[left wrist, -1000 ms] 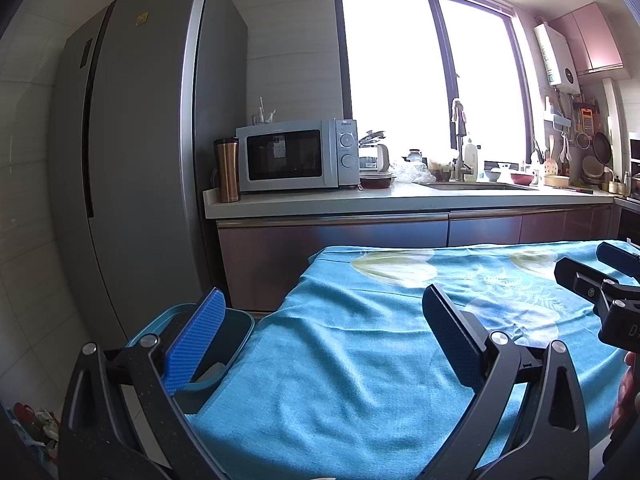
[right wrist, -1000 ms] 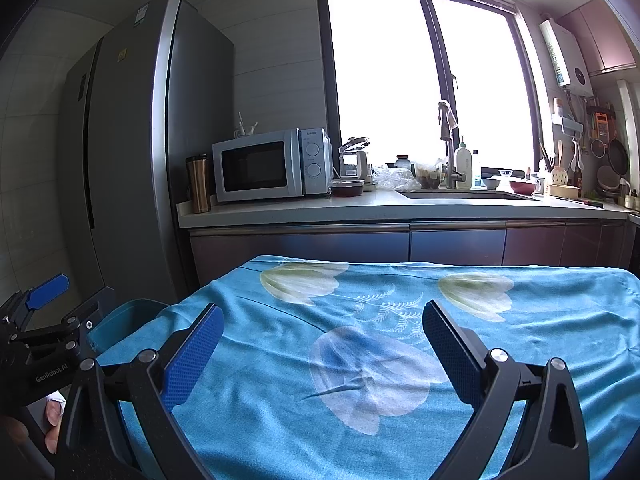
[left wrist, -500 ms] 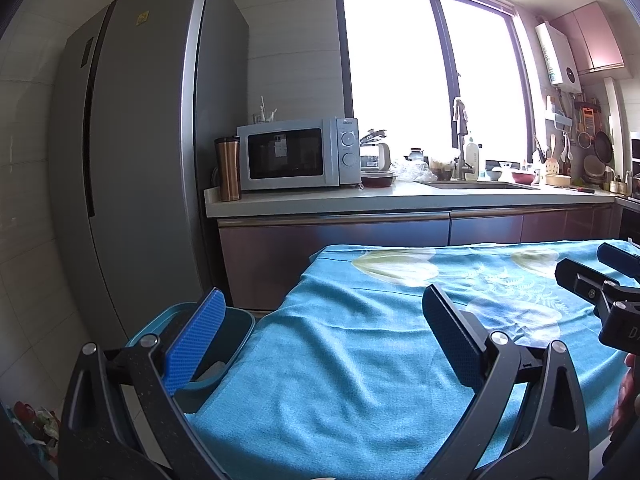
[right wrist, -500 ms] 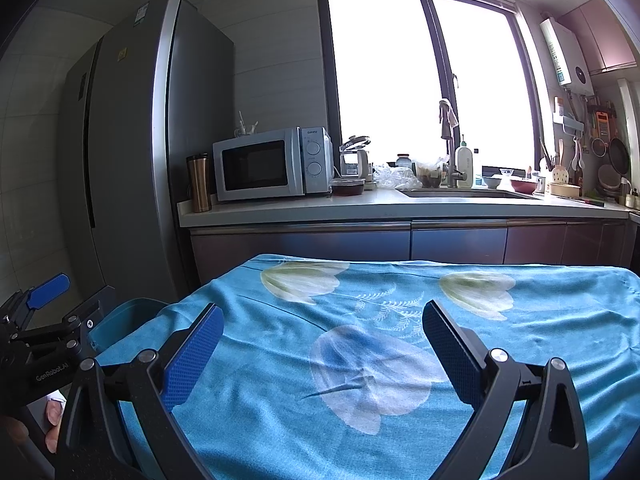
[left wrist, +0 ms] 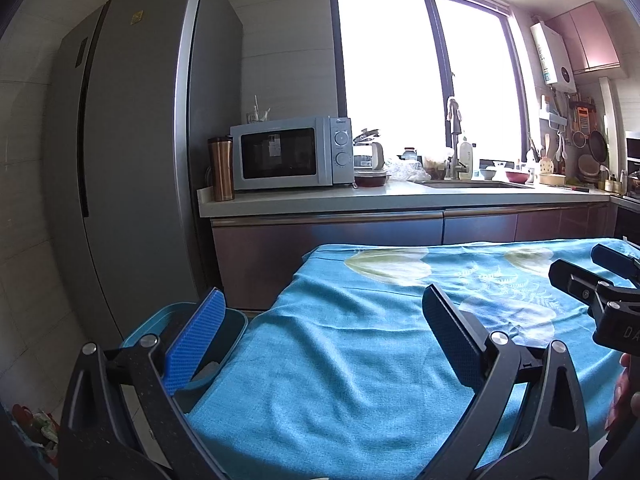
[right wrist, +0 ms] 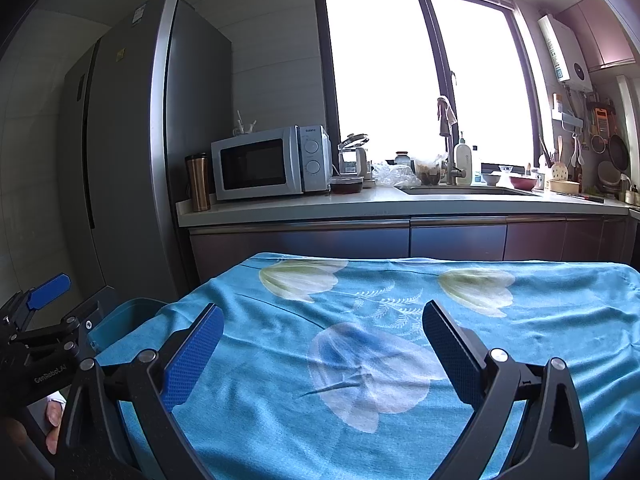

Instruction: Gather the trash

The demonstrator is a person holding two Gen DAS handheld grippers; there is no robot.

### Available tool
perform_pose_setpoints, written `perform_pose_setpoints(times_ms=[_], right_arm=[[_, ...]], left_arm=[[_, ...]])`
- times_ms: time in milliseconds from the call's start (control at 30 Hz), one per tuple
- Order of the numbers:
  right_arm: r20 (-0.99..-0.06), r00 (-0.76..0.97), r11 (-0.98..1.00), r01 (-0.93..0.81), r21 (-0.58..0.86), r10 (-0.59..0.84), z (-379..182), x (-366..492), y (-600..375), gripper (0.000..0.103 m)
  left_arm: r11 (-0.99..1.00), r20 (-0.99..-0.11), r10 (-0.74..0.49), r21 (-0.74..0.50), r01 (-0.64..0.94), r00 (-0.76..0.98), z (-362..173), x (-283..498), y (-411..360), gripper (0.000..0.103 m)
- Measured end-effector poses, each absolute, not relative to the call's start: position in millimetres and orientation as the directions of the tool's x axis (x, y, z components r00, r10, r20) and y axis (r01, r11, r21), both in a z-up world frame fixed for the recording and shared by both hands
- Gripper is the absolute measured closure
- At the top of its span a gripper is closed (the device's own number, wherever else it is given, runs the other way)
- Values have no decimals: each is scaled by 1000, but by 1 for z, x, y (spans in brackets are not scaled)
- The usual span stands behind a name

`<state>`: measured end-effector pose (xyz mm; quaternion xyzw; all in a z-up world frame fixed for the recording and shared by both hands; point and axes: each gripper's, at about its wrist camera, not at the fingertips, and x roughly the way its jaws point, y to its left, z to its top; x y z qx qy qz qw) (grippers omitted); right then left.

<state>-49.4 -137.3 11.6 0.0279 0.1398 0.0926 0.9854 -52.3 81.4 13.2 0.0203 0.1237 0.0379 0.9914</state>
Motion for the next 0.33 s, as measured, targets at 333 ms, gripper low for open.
perform_pose_setpoints(times_ms=[333], right_arm=[[-379,912,986,-131,103,161,5,-31,-179,7]], left_arm=[[998,-497,-51,15,67,866,-2,15,67,6]])
